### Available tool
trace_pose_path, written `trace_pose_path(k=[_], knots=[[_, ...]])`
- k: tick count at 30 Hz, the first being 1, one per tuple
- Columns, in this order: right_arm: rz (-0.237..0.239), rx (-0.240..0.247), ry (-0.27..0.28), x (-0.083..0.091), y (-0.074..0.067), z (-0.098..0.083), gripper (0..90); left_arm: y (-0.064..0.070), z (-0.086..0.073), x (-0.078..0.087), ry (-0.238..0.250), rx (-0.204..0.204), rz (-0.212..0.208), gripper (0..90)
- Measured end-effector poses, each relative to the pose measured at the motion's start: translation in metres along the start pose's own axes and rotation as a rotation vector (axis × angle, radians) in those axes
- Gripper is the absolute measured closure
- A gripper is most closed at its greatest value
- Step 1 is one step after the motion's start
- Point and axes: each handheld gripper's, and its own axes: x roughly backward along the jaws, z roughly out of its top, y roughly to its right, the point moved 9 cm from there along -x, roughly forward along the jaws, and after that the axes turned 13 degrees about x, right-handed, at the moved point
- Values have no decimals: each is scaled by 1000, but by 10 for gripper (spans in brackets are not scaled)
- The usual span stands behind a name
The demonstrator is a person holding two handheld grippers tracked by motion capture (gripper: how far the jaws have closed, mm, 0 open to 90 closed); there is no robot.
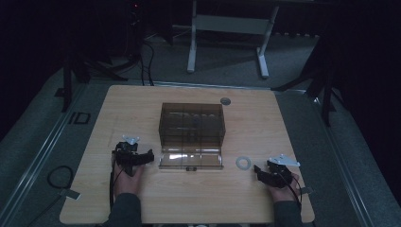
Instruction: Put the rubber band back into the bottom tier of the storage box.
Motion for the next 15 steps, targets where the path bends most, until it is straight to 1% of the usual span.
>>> trace_pose_path(k=[6, 8, 11, 12, 14, 15], knots=[[-2, -2, -4, 0, 0, 0, 375, 0, 0, 0, 0, 2, 1, 30], [-10, -7, -14, 1, 0, 0, 397, 0, 0, 0, 0, 1, 1, 30], [-10, -17, -43, 2, 1, 1, 460, 0, 0, 0, 0, 2, 2, 30], [-8, -17, -53, 3, 1, 1, 464, 0, 0, 0, 0, 2, 2, 30], [15, -21, -61, 5, -1, 3, 479, 0, 0, 0, 0, 2, 2, 30], [18, -12, -68, 7, -1, 4, 481, 0, 0, 0, 0, 2, 2, 30]])
